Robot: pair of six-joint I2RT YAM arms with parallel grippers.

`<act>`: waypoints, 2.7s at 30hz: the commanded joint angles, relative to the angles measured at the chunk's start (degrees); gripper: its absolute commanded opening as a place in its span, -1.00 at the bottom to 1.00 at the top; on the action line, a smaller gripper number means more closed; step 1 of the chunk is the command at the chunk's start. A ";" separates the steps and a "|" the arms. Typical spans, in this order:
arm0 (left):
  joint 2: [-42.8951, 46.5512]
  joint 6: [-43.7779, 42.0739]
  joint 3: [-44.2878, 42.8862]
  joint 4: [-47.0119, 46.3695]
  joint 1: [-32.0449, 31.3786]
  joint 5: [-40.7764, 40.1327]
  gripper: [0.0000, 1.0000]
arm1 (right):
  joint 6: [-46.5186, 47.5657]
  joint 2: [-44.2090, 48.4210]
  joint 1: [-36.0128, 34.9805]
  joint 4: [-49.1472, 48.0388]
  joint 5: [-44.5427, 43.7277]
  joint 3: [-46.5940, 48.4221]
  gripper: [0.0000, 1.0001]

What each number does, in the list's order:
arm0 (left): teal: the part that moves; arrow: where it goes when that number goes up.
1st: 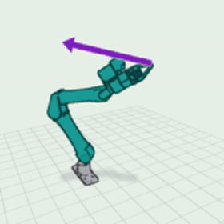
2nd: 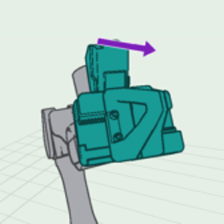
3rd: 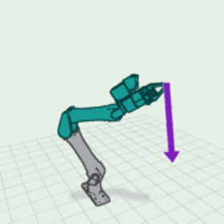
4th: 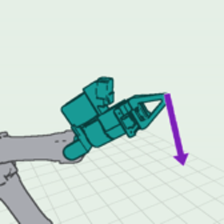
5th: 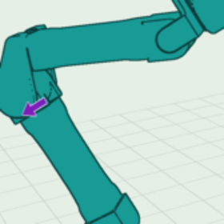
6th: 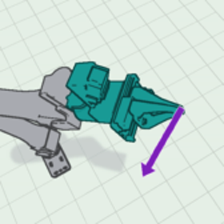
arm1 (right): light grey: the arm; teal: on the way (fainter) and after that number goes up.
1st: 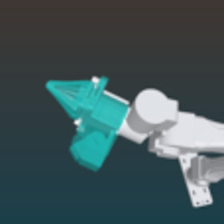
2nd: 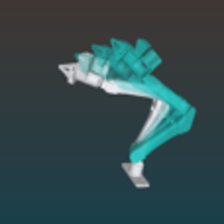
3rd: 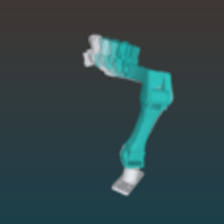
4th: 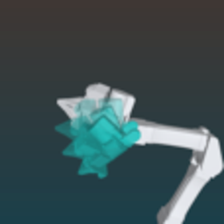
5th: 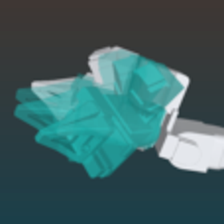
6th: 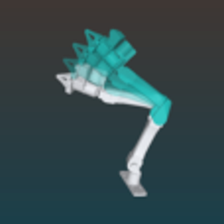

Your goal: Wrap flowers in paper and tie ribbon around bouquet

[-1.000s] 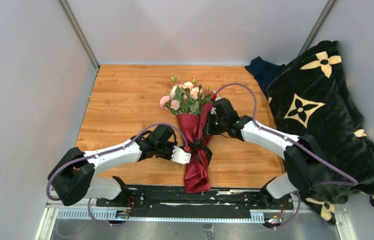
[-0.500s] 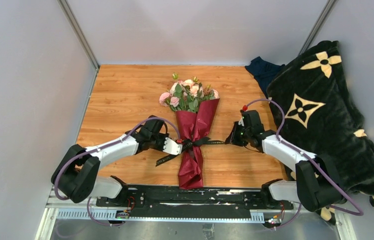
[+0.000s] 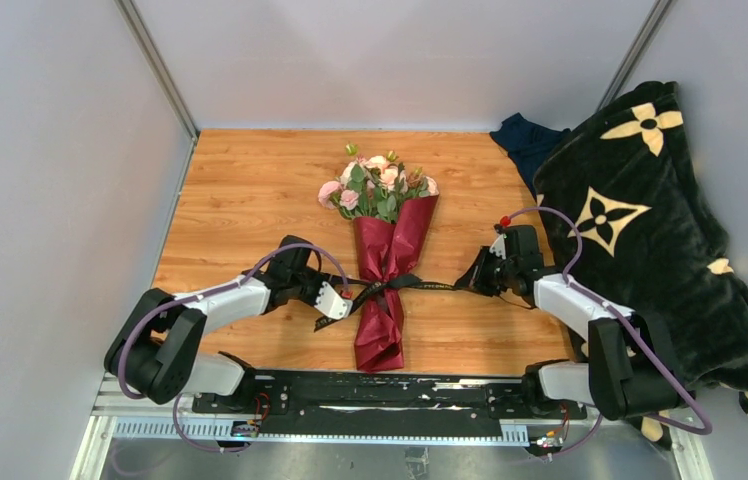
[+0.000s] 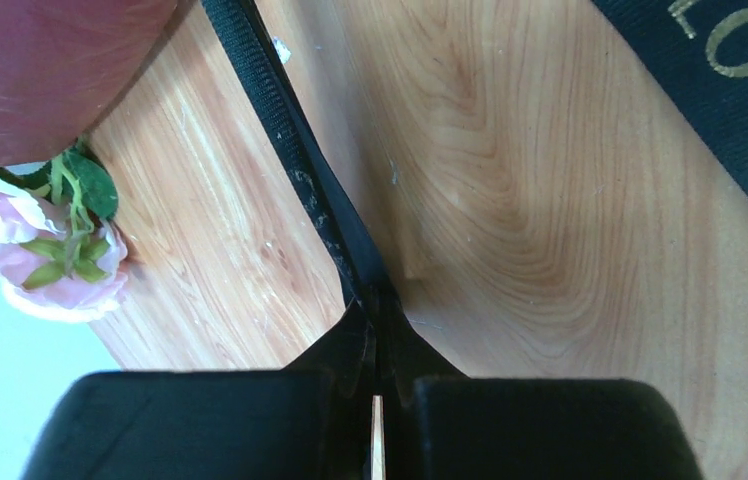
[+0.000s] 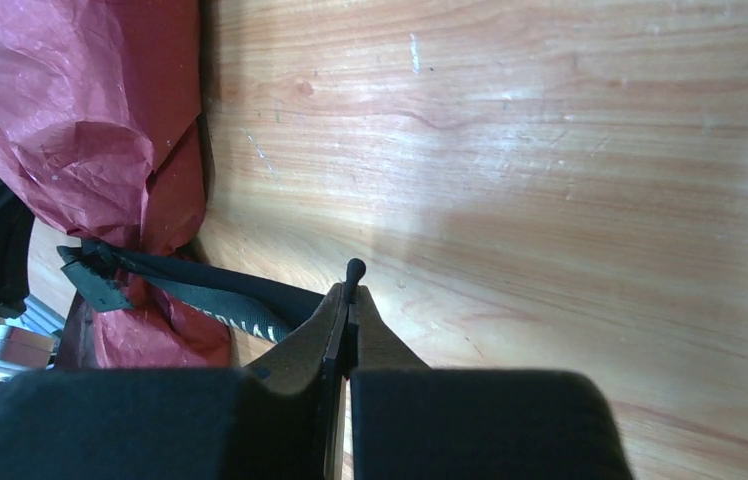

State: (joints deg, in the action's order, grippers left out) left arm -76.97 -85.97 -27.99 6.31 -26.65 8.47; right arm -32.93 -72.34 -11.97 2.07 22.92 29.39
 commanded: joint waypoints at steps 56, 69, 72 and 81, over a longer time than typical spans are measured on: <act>4.44 6.83 -1.83 11.09 -3.05 -2.63 -1.00 | 28.12 1.89 -24.06 9.52 33.96 27.00 -1.00; 5.14 5.32 -0.68 9.57 -2.98 -1.89 -1.00 | 33.94 10.08 -24.70 29.51 23.75 20.15 -0.61; 5.32 4.86 -0.40 9.60 -3.09 -1.96 -1.00 | 34.53 3.83 -27.07 34.54 12.81 20.08 -0.35; 5.74 3.76 0.25 8.48 -3.10 -2.18 -1.00 | 22.75 -7.34 -27.41 30.87 -0.72 23.66 0.21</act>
State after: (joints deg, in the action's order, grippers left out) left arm -72.31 -81.23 -28.49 16.03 -29.41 5.98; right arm -3.49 -82.41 -39.90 39.09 29.87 53.65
